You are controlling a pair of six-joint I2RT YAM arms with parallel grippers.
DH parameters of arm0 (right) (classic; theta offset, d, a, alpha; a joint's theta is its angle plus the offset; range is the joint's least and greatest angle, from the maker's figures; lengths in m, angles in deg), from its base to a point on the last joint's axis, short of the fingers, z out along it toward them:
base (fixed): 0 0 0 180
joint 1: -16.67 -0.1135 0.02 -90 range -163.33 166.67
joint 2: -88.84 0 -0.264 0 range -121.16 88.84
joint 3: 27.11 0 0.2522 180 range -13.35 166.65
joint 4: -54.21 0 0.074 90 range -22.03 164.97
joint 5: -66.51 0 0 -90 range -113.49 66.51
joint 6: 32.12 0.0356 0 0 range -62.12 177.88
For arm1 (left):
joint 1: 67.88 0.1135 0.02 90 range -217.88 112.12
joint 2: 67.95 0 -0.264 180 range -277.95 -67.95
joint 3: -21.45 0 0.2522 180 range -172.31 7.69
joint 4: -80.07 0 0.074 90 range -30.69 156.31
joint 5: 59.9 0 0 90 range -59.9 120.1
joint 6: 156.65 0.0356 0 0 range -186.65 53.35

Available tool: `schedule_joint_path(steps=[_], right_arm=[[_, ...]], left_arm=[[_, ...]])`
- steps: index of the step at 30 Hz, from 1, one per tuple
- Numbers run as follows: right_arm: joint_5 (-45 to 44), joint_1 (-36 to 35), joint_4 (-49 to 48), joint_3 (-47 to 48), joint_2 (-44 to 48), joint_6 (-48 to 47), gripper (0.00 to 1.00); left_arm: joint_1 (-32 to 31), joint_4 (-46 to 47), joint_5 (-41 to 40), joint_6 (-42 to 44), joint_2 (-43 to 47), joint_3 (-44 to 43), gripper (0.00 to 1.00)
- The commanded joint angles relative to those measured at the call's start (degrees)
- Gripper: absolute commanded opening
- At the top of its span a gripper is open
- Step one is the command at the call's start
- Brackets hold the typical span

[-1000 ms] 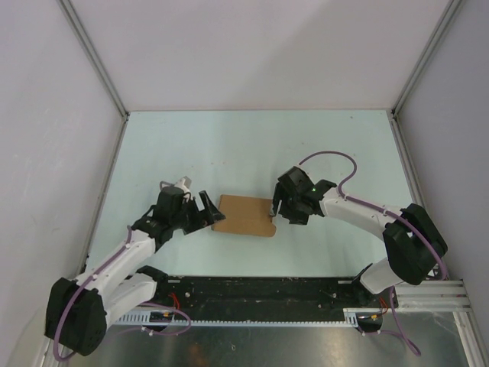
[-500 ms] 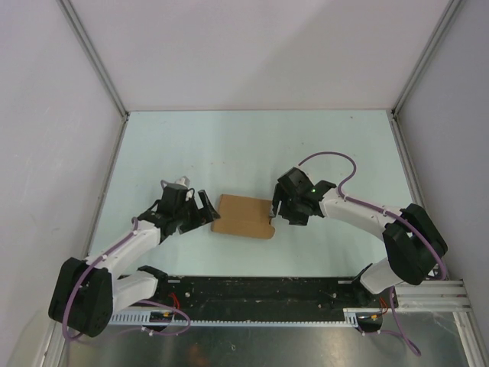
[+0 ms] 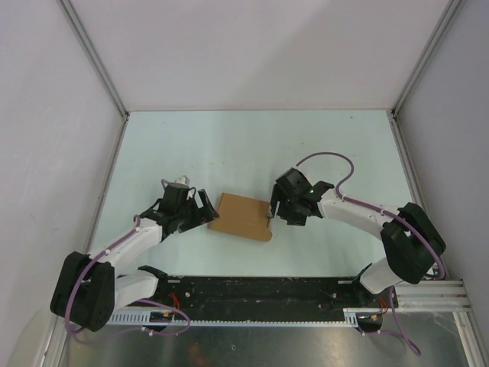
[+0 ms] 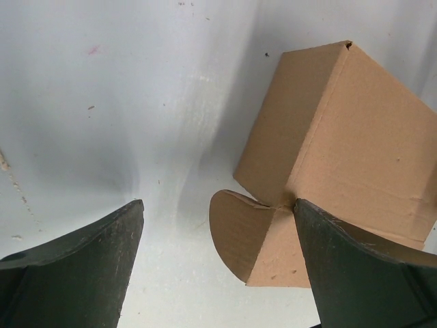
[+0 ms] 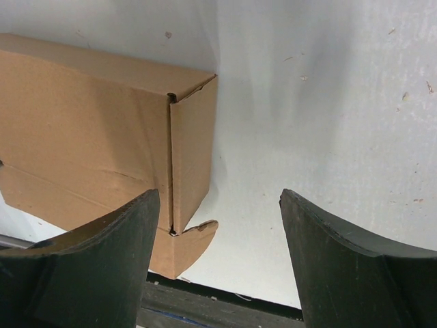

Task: Fold the paper box

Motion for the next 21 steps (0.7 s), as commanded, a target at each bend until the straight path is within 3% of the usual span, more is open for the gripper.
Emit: schedule_joint_path(steps=[1, 12, 21], right_arm=[[-0.86, -0.48, -0.78, 0.08, -1.08, -0.64, 0.77], [-1.47, -0.57, 0.19, 0.08, -0.56, -0.82, 0.77], [0.02, -0.48, -0.08, 0.08, 2.70, -0.73, 0.77]], left_arm=[[0.28, 0.13, -2.55, 1.78, -1.08, -1.08, 0.95], [0.28, 0.13, -2.55, 1.96, -0.64, -0.64, 0.95], [0.28, -0.48, -2.29, 1.43, 6.66, -3.01, 0.96]])
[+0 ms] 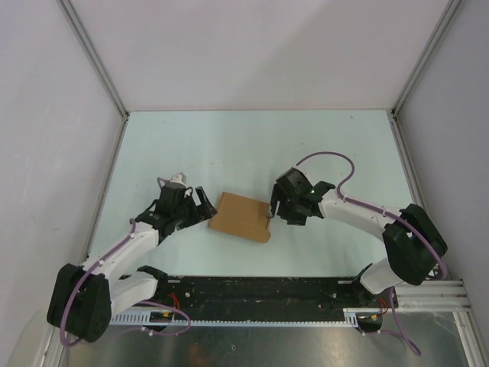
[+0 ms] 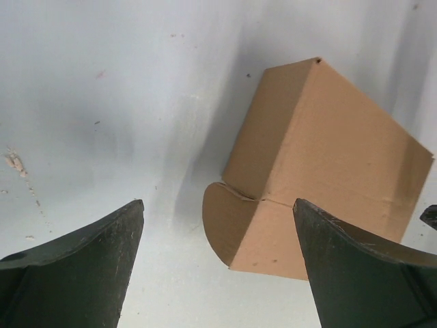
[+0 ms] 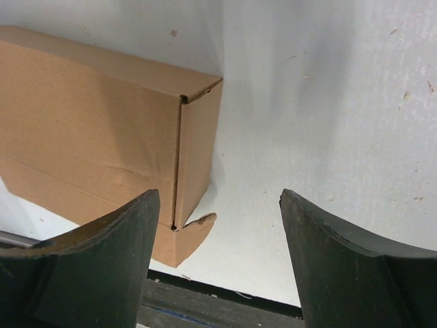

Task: Fold the paper box

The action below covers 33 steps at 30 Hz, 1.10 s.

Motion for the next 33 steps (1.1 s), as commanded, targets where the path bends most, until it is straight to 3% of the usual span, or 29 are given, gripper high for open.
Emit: schedule_joint_path(steps=[1, 13, 24, 28, 33], right_arm=[[0.20, -0.26, -0.14, 0.08, 3.00, -0.45, 0.77], [-0.50, -0.87, -1.45, -0.18, 2.74, 1.22, 0.77], [5.21, -0.79, -20.08, -9.14, 4.32, 1.58, 0.77], [6.35, -0.44, -24.04, -10.73, 4.41, 1.31, 0.77], [8.19, -0.17, -26.60, -11.26, 4.50, 1.31, 0.77]], left_arm=[[0.28, -0.55, -0.94, 0.90, 3.42, -3.56, 0.96], [0.54, -0.12, -3.57, 0.03, -1.05, -6.11, 0.97], [0.46, 12.53, 3.63, 1.52, -3.60, -4.71, 0.97], [-0.25, 21.40, 8.37, 0.47, -5.54, -2.07, 0.96], [-3.50, 23.35, 8.99, 1.08, -7.56, -2.51, 0.96]])
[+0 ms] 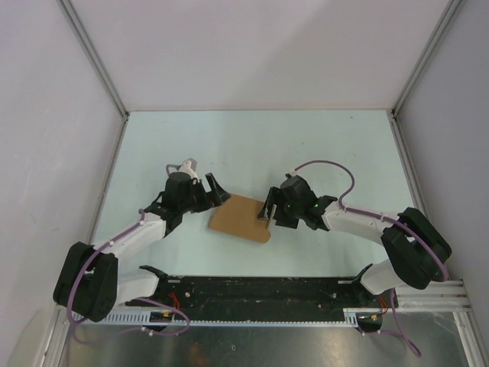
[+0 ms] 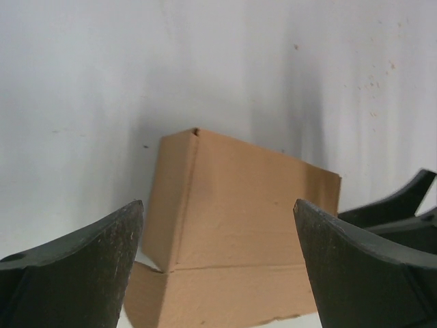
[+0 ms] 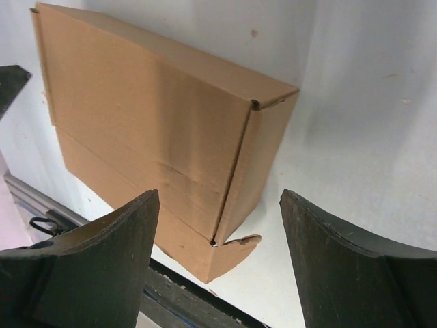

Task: Fold the paper box

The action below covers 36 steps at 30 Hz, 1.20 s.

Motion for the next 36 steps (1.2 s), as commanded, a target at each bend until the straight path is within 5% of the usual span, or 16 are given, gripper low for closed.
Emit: schedule_joint_path(steps=[1, 22, 36], right_arm=[[1.70, 0.48, -5.64, -0.42, 1.85, -0.29, 0.77], [6.71, 4.00, -6.52, -0.86, 0.27, -2.92, 0.77], [7.86, 6.28, -4.23, -0.86, 1.32, -5.38, 0.76]], left_arm=[[-2.58, 6.89, 3.05, 0.64, -1.18, 0.27, 0.96], [-6.27, 7.25, 1.73, -0.76, -2.33, 3.08, 0.96], [-7.59, 4.53, 2.52, -3.49, 7.60, 8.18, 0.96]])
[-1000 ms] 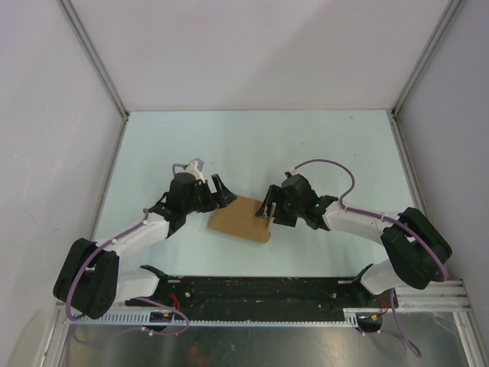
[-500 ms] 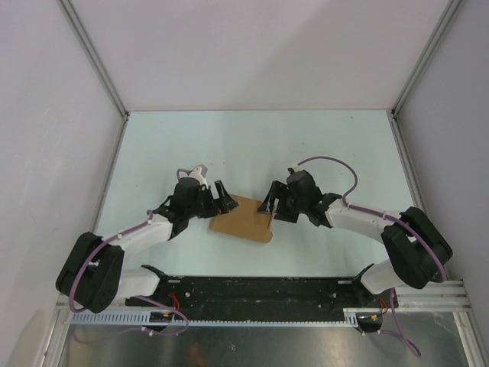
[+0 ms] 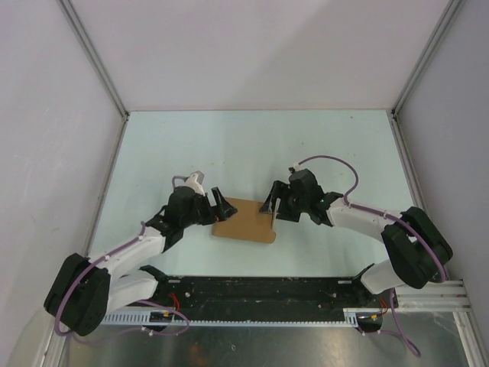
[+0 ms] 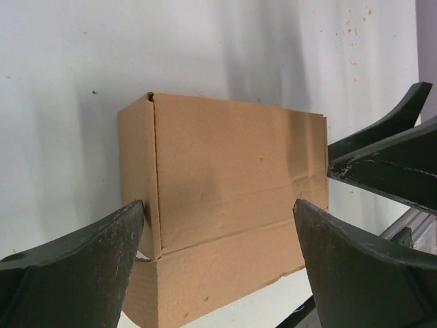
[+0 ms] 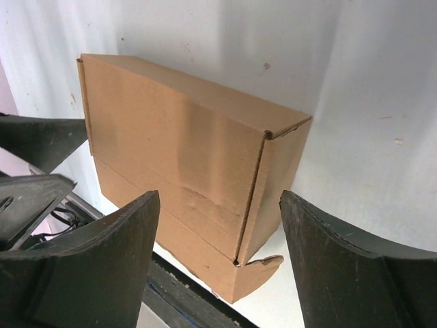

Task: Fold the paper box

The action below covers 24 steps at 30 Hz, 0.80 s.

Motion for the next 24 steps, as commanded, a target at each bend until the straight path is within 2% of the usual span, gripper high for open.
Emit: schedule_joint_path(steps=[1, 7, 13, 24], right_arm=[[0.82, 2.08, 1.40, -0.33, 1.50, -2.19, 0.76], [-0.15, 3.32, 5.09, -0.33, 3.78, -4.21, 0.76], [-0.67, 3.15, 6.50, -0.33, 5.19, -4.39, 0.76], [-2.34, 3.06, 9.58, -0.33, 7.65, -5.01, 0.76]], left_arm=[[-0.62, -0.74, 1.02, -1.35, 4.04, 1.09, 0.96], [-0.62, -2.59, -1.00, -0.38, 6.95, 2.41, 0.96], [-0.80, -2.68, 0.22, -0.73, 4.31, 1.54, 0.96], [-2.11, -2.68, 0.31, -2.40, 5.98, 2.33, 0.96]])
